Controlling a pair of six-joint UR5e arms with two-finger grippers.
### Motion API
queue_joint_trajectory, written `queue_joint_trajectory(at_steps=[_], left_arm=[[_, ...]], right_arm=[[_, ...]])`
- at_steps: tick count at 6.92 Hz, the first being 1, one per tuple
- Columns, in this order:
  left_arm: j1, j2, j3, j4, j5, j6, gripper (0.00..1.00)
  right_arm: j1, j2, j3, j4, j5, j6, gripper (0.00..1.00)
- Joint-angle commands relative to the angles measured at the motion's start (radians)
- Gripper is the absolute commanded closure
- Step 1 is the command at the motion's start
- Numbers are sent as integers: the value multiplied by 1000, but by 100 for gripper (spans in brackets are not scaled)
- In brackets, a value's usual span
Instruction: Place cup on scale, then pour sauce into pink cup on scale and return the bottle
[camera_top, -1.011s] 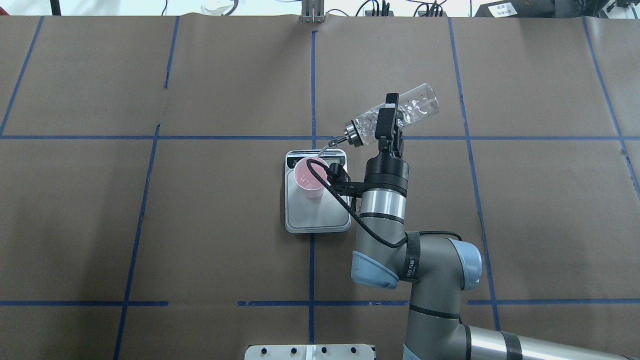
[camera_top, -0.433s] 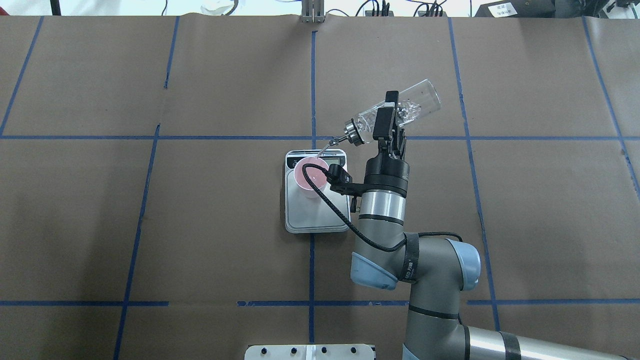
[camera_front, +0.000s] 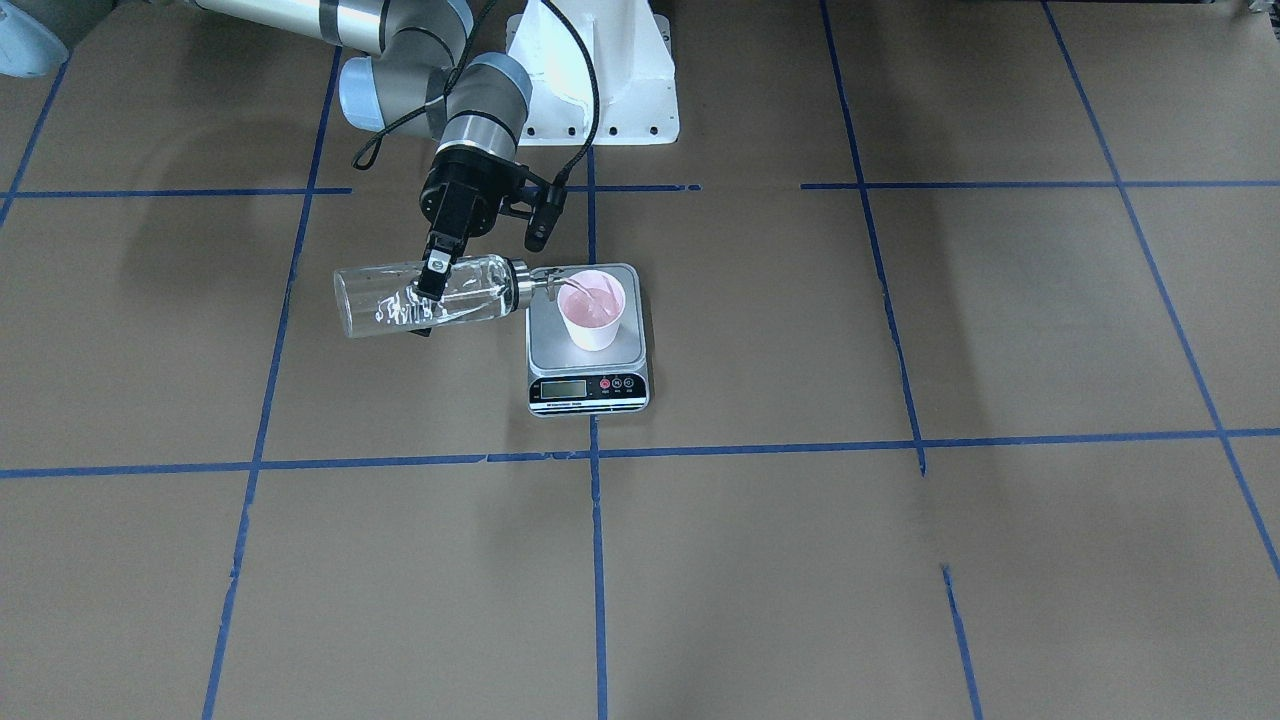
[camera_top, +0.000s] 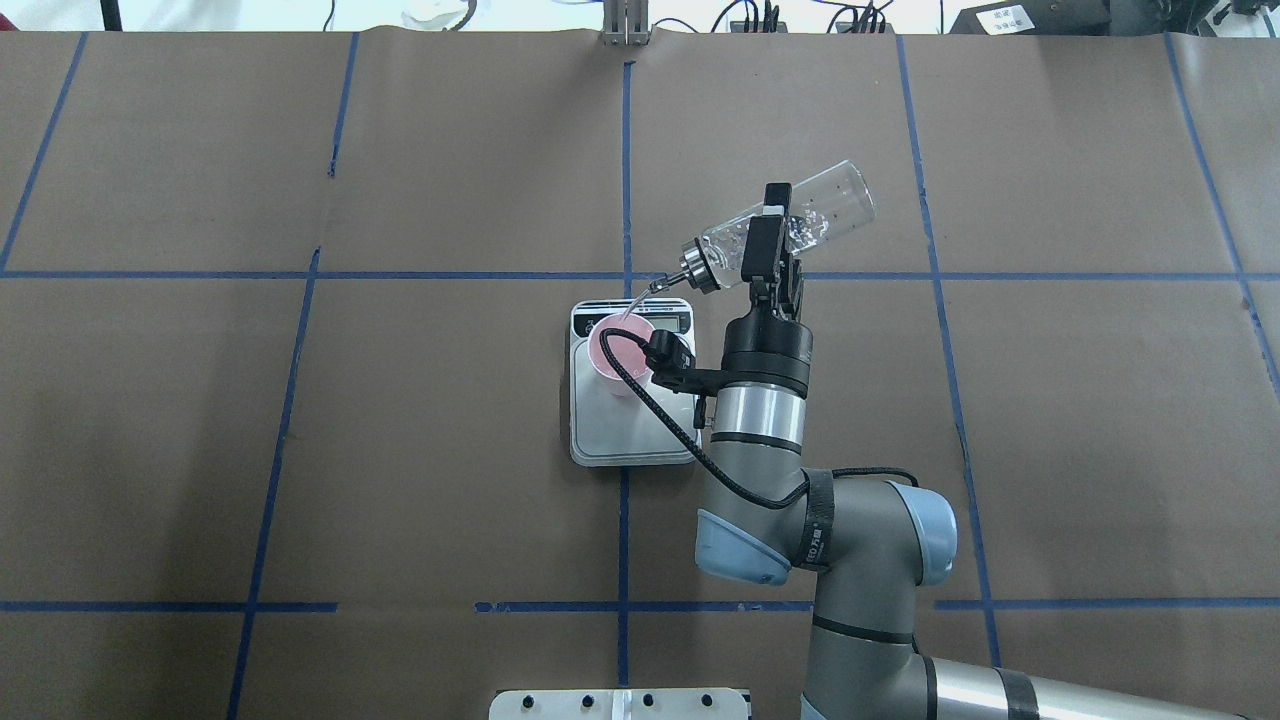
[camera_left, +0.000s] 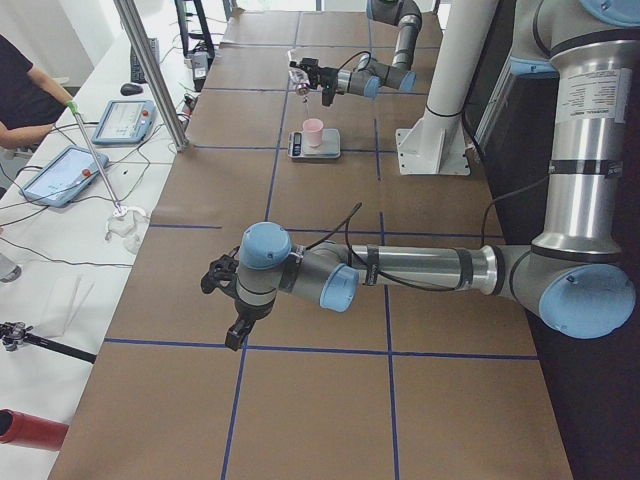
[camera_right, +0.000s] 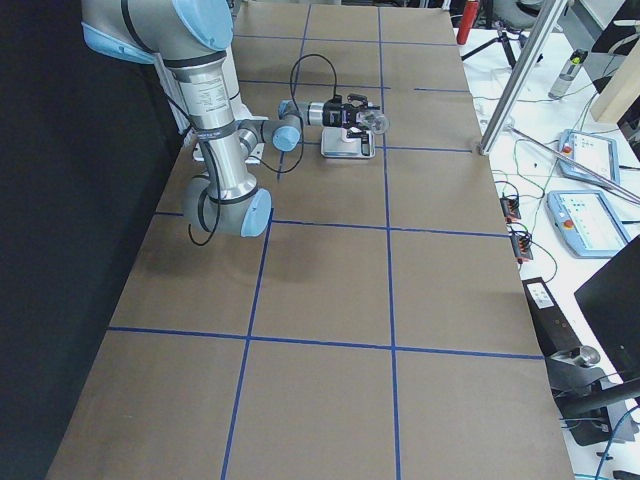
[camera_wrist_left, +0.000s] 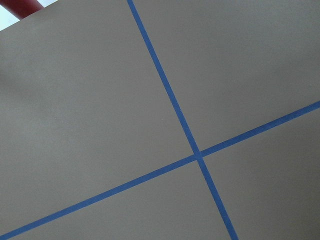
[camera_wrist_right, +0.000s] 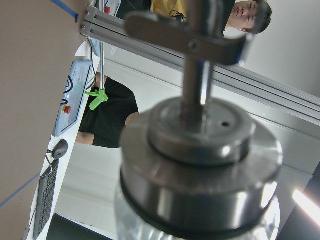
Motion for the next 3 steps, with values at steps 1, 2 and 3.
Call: queue_joint_trajectory(at_steps=[1, 2, 3], left_arm=[[0, -2, -4, 0, -1, -2, 0], [0, -3, -4, 0, 1, -2, 0], [0, -11, -4, 2, 1, -2, 0]], right_arm=[[-4, 0, -8, 79, 17, 6, 100], [-4, -1, -6, 102, 43, 8, 100], [-4, -3, -8, 125, 60, 53, 100]])
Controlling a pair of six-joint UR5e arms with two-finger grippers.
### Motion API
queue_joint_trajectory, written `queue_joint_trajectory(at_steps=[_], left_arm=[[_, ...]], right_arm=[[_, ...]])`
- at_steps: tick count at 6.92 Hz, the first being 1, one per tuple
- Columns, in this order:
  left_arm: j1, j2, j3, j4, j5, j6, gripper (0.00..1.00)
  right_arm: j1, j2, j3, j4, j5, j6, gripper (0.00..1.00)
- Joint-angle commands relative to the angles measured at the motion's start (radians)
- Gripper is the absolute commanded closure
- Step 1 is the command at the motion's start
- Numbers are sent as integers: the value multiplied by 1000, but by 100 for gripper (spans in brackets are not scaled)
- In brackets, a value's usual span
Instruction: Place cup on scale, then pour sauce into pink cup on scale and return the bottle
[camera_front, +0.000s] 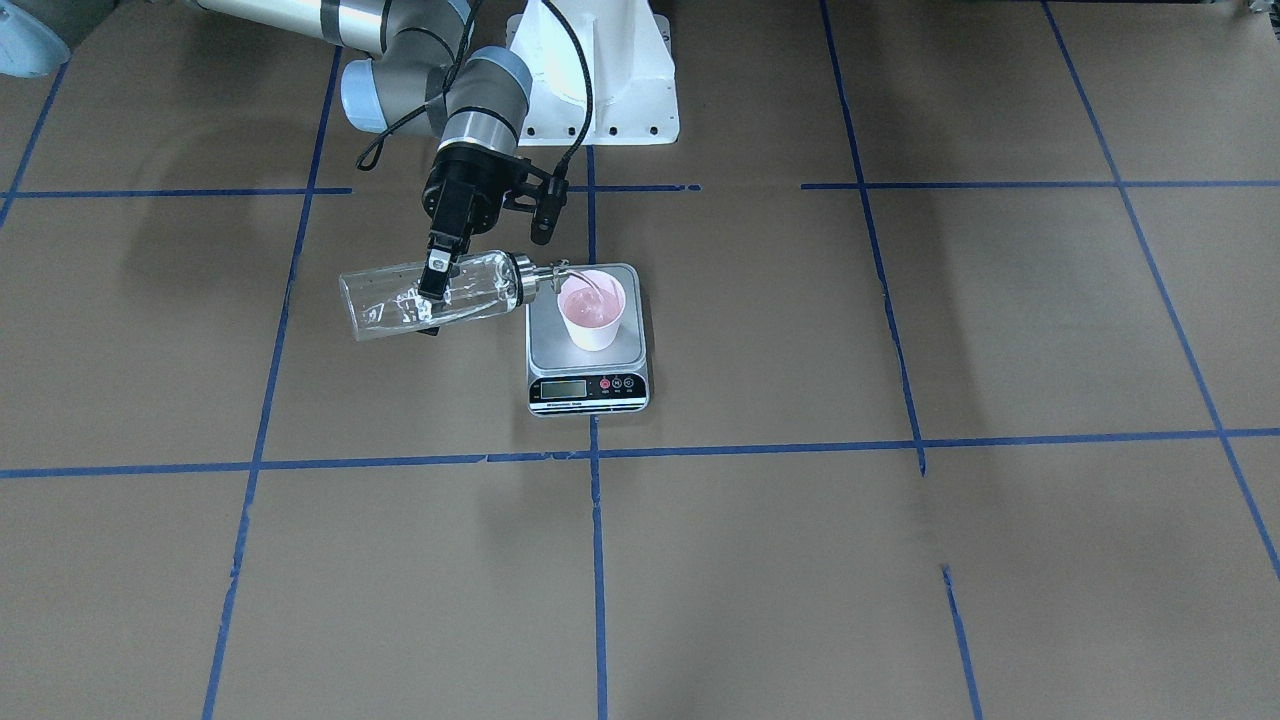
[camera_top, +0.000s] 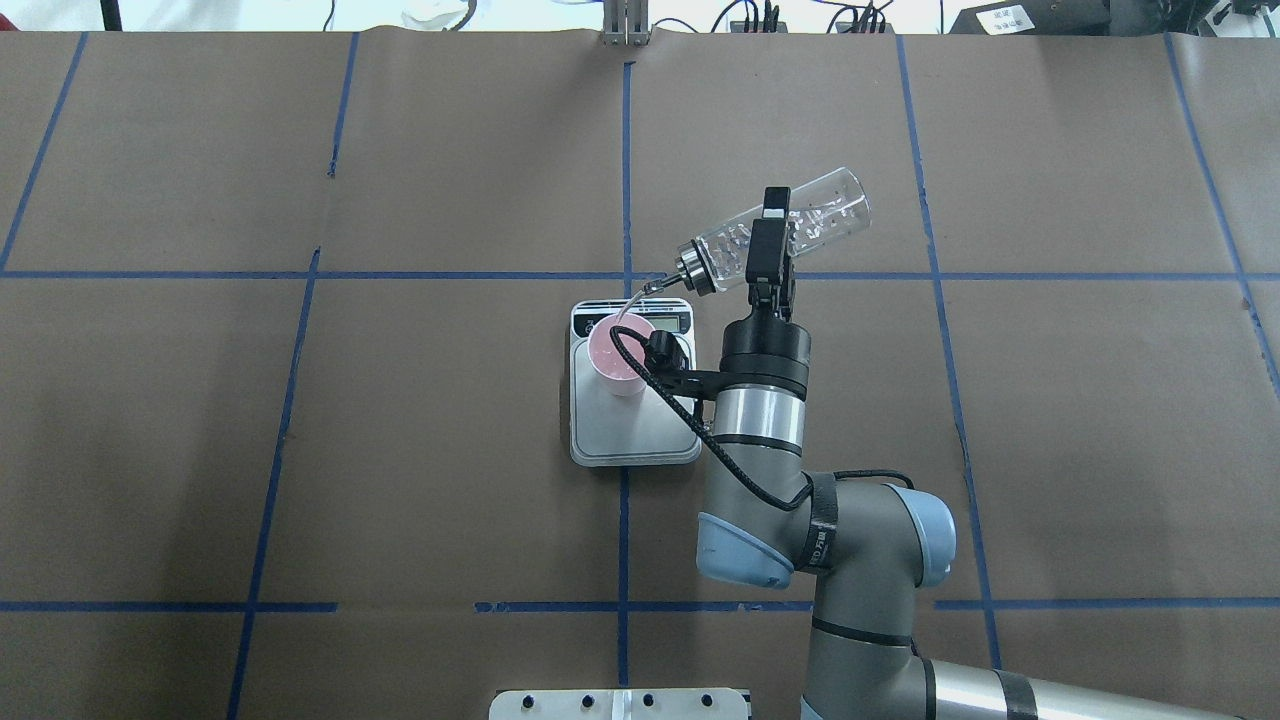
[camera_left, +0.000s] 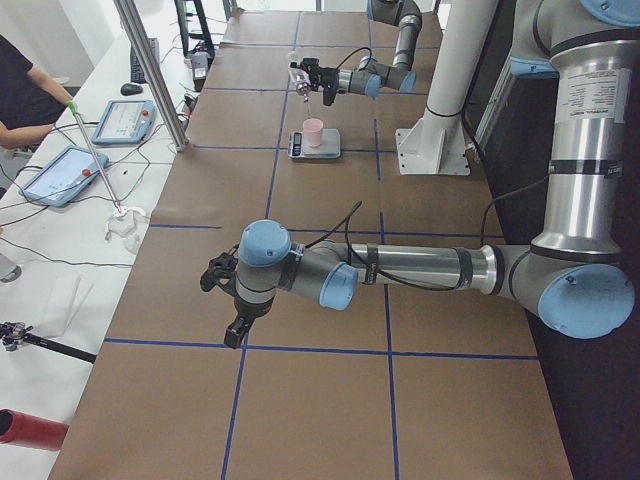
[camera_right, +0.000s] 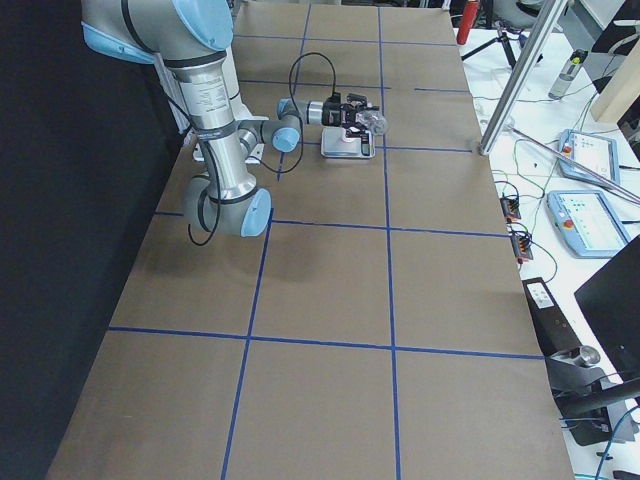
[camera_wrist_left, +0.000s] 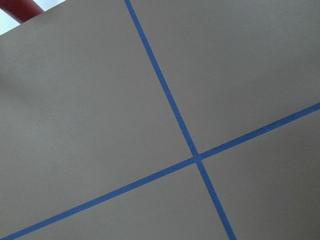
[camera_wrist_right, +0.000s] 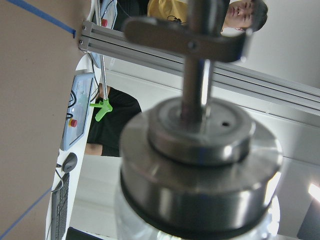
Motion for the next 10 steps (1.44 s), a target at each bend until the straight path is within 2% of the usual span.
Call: queue_joint_trajectory(at_steps=[1, 3, 7, 8, 9, 10], left_arm=[[0, -8, 0, 1, 0, 0, 0], [0, -9, -2, 1, 0, -2, 0], [0, -17, -2, 3, 0, -2, 0], [0, -17, -2, 3, 0, -2, 0], [-2, -20, -2, 4, -1, -2, 0], [-2, -20, -2, 4, -1, -2, 0]], right_arm=[[0, -3, -2, 38, 49, 84, 100], [-2, -6, -3, 38, 82, 228, 100], [-14, -9, 3, 39, 109, 391, 100], [-14, -14, 6, 74, 153, 525, 100], [-16, -19, 3, 201, 226, 605, 100], [-14, -25, 2, 308, 257, 626, 100]])
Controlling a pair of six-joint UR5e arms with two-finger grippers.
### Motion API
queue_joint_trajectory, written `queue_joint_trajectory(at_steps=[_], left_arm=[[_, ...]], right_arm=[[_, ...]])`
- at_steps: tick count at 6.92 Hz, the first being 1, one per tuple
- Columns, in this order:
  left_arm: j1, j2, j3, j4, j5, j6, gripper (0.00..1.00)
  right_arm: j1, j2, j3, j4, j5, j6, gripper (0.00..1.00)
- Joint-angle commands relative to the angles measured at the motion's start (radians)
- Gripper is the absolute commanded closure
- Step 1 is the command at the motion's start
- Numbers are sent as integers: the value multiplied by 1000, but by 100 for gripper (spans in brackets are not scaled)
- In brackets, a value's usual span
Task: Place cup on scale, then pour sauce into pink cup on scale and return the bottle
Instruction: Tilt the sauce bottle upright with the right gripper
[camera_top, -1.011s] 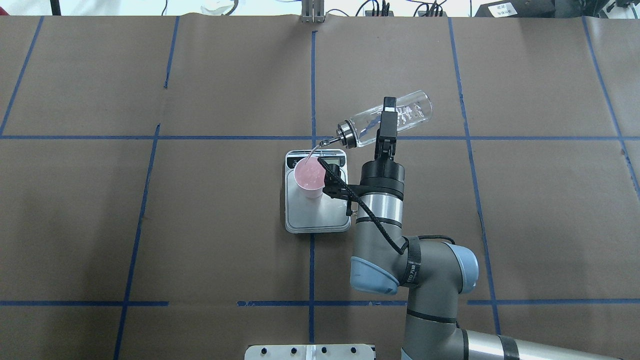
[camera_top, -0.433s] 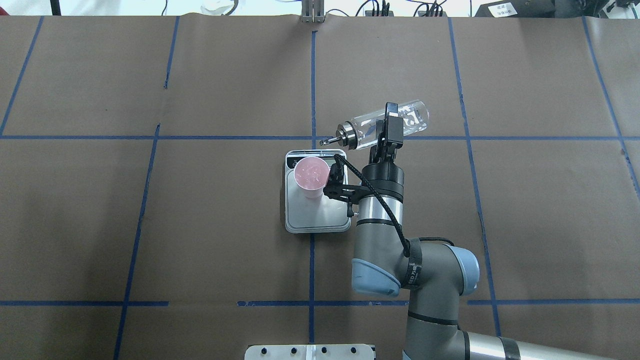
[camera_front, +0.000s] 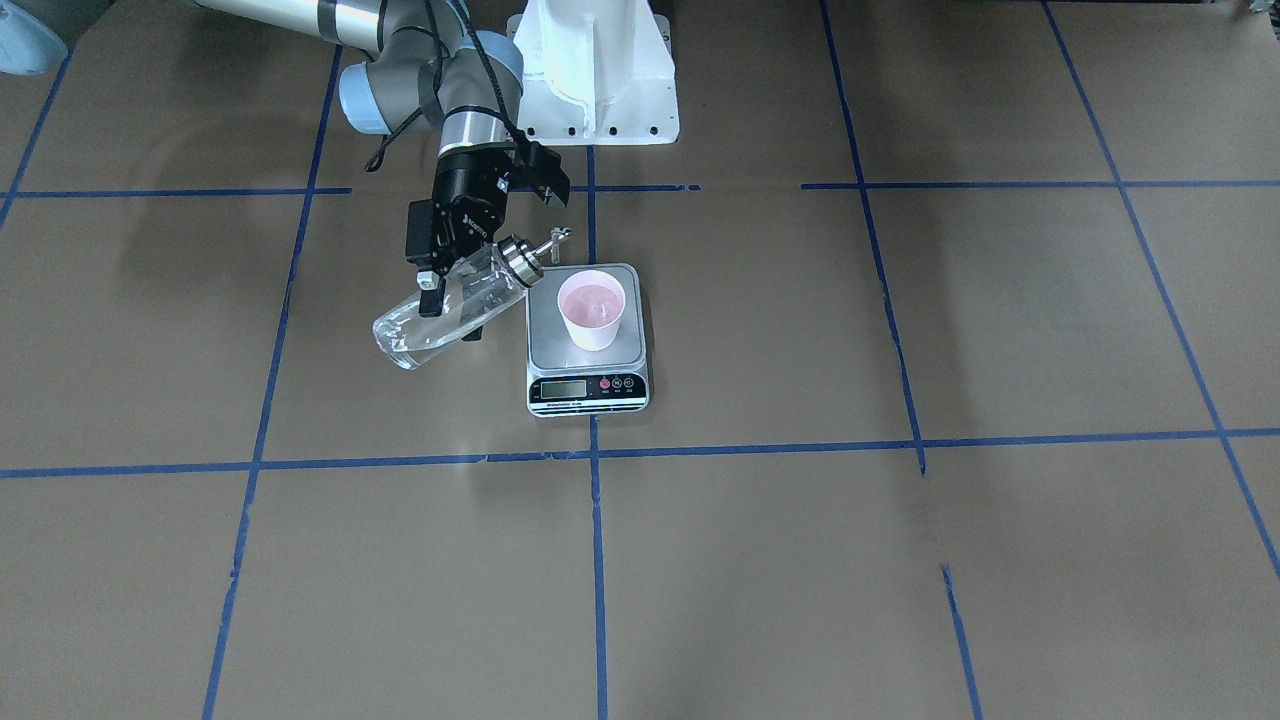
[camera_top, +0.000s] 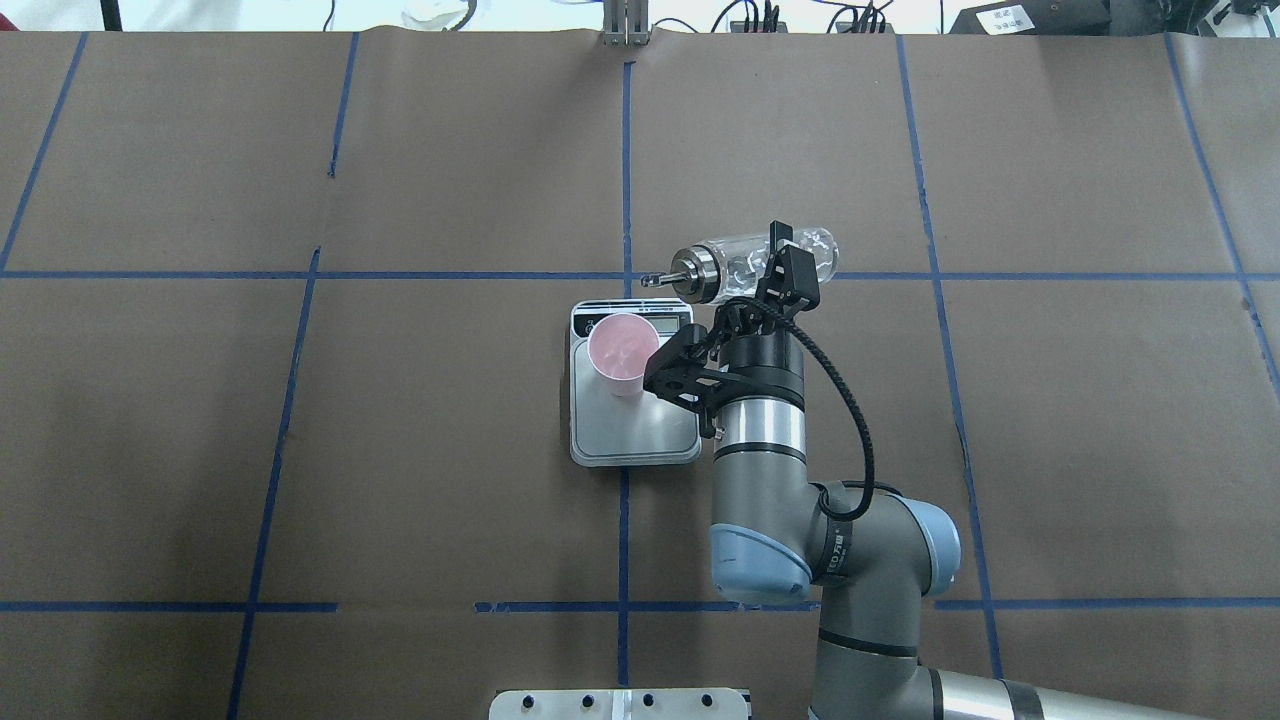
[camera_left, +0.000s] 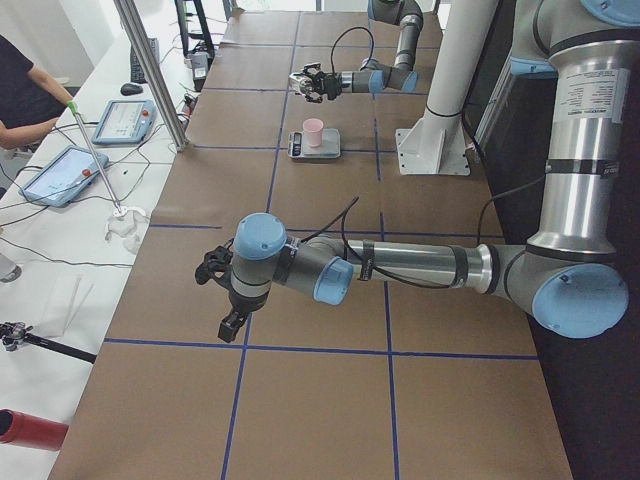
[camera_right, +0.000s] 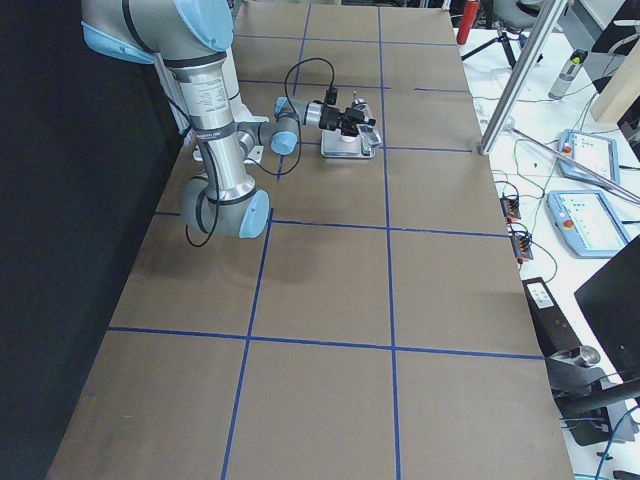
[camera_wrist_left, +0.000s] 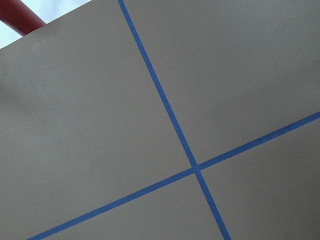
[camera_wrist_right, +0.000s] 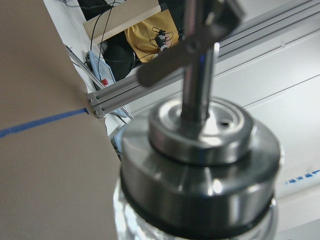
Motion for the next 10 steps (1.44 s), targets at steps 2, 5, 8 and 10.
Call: queue_joint_trajectory(at_steps=[2, 5, 8, 10], left_arm=[[-1, -3, 0, 1, -1, -2, 0], [-2, -10, -8, 1, -1, -2, 0], [-4, -6, -31, -1, 1, -2, 0], [-5, -6, -40, -1, 1, -2, 0]], right_arm=[[5, -47, 12, 190, 101, 233, 100], [22, -65, 55, 190, 174, 462, 100], [93, -227, 180, 190, 423, 751, 100], [109, -361, 254, 189, 468, 779, 100]])
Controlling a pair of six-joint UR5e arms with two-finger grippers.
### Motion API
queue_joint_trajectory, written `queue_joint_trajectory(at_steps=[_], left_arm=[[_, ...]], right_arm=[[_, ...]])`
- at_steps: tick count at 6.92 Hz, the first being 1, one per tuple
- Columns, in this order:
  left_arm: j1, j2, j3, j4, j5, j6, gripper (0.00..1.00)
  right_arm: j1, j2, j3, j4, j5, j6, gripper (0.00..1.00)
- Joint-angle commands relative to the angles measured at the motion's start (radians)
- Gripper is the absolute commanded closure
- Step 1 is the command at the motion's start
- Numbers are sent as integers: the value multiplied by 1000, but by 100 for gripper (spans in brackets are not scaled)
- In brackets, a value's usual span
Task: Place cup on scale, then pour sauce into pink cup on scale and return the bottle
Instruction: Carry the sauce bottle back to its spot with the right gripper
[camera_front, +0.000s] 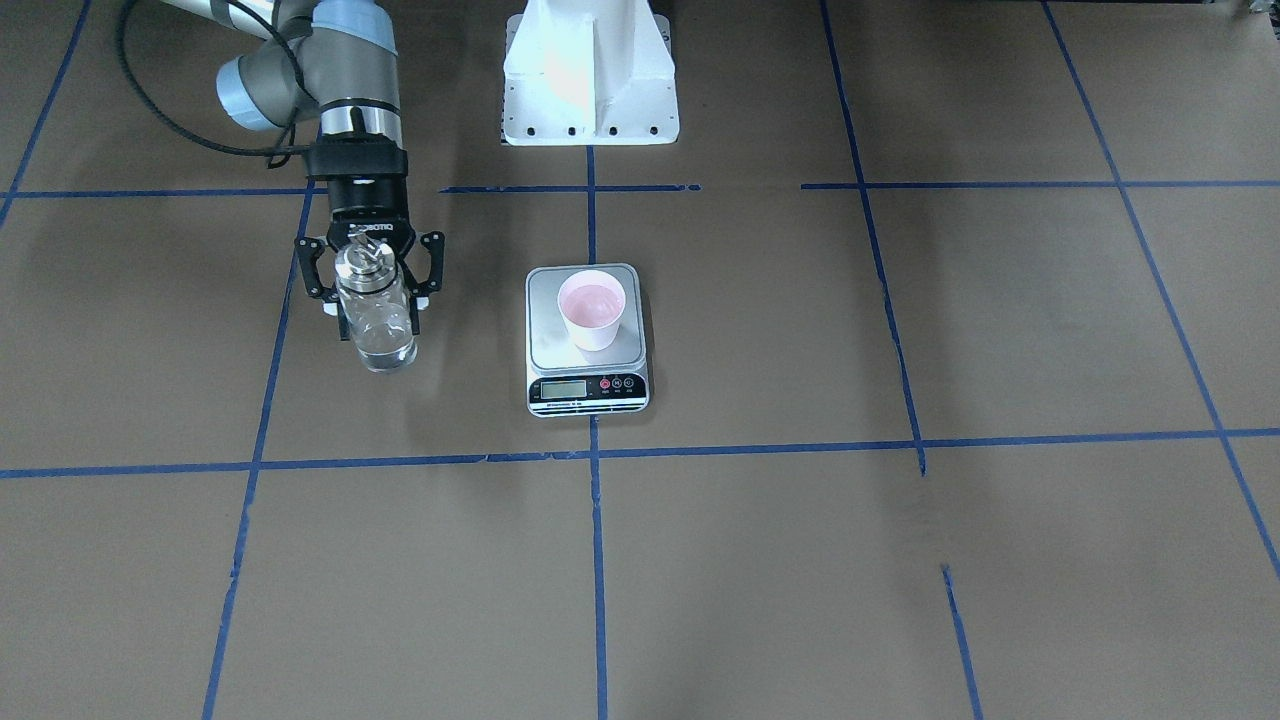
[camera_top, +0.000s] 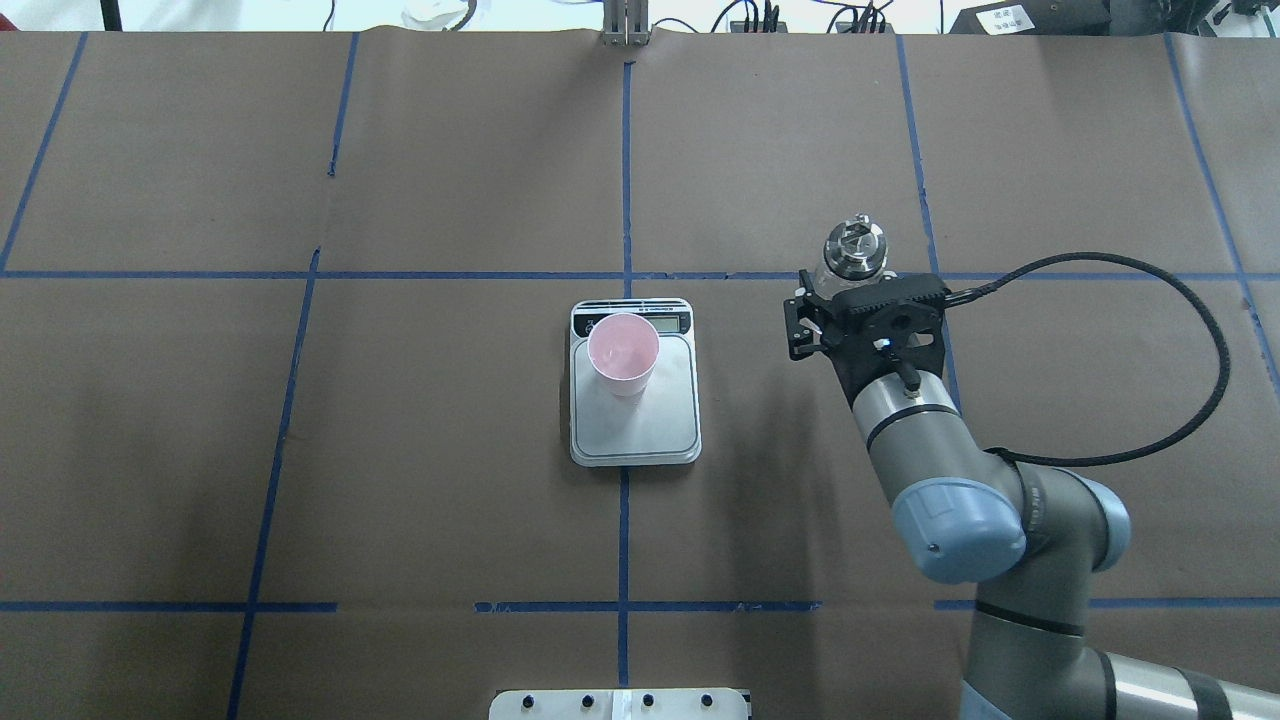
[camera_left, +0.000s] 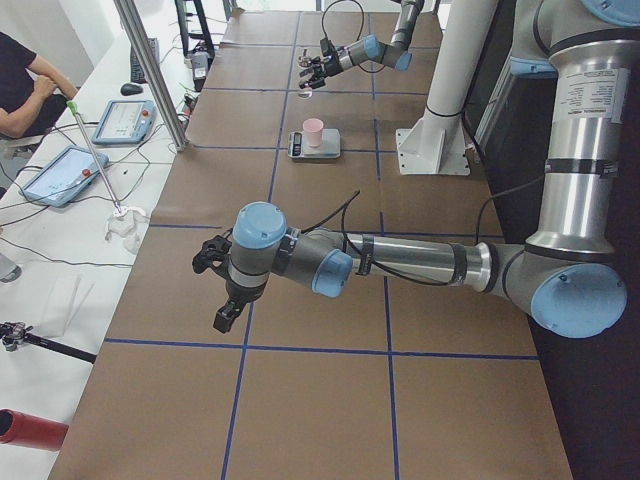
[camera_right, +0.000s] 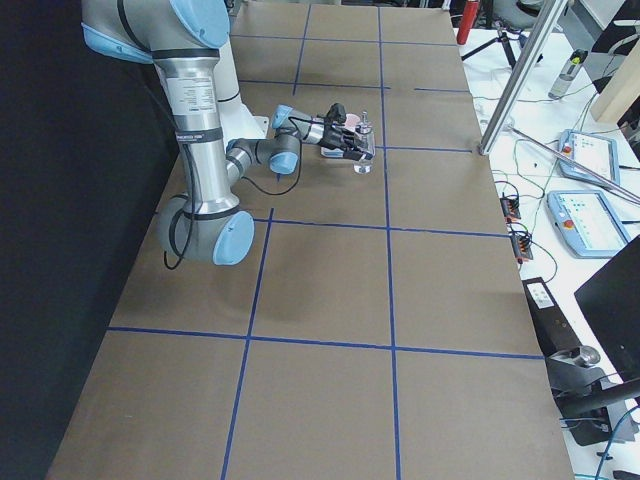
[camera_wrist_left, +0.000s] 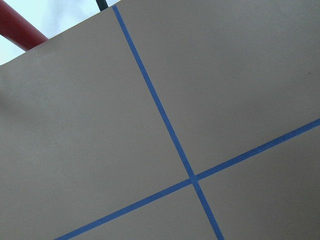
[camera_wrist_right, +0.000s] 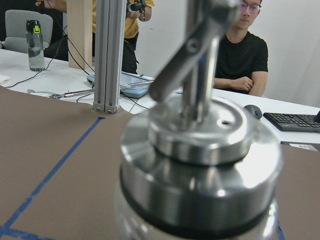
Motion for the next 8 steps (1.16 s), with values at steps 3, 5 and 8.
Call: queue_joint_trajectory(at_steps=[3, 5, 8], left_arm=[[-4, 14, -34, 0, 2, -2, 0], [-4, 16, -40, 0, 2, -3, 0], [-4, 16, -40, 0, 2, -3, 0]], right_arm=[[96, -147, 38, 2, 140, 130, 100], [115, -164, 22, -1, 161, 156, 100], [111, -167, -19, 0, 212, 310, 100]])
